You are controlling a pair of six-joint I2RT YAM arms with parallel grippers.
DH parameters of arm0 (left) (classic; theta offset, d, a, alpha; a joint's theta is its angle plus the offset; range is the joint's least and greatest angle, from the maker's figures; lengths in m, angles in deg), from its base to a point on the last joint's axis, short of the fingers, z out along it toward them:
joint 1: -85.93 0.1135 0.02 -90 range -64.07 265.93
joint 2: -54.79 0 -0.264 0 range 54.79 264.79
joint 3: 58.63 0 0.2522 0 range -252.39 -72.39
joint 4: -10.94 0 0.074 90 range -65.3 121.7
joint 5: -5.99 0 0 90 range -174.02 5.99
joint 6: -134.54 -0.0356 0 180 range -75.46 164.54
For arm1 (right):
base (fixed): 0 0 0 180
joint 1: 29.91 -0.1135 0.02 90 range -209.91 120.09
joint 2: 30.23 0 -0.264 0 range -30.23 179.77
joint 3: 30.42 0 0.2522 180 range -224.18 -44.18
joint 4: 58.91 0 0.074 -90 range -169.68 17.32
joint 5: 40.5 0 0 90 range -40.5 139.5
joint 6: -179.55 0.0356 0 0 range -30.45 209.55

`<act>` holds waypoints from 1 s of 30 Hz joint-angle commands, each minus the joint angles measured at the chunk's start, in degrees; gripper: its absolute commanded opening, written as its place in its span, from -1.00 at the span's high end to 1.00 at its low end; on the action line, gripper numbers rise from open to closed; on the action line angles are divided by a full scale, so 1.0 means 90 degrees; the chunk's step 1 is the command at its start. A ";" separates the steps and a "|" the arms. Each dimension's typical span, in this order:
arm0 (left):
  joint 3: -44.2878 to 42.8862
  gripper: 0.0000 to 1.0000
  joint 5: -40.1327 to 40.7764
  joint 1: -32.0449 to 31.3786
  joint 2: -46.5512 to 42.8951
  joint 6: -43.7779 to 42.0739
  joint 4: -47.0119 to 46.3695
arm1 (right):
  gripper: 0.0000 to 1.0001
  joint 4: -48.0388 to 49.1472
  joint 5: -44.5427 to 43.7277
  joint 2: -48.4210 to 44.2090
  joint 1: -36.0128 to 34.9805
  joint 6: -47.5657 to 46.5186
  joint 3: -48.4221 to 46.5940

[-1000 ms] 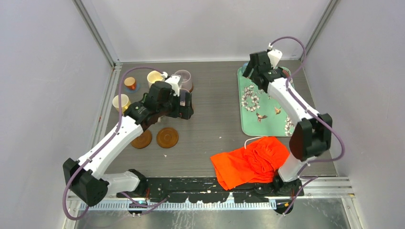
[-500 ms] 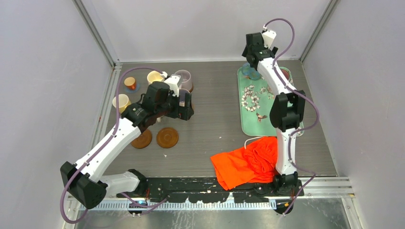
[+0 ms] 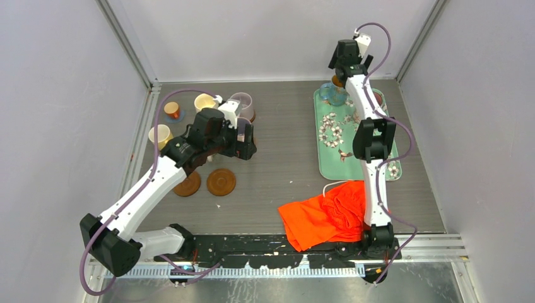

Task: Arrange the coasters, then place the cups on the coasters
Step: Pick up the cup from the tray.

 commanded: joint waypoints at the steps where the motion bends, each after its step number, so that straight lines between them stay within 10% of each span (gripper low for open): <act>1: 0.0028 -1.00 -0.0104 -0.0002 -0.0024 -0.0095 -0.0222 | -1.00 0.0459 0.0753 0.0289 0.0094 -0.0317 -0.0626; 30: 0.0084 -0.99 -0.0279 -0.0003 -0.0033 0.0012 -0.0301 | -0.60 -0.1114 0.1610 -0.0481 -0.0244 -0.1202 0.0375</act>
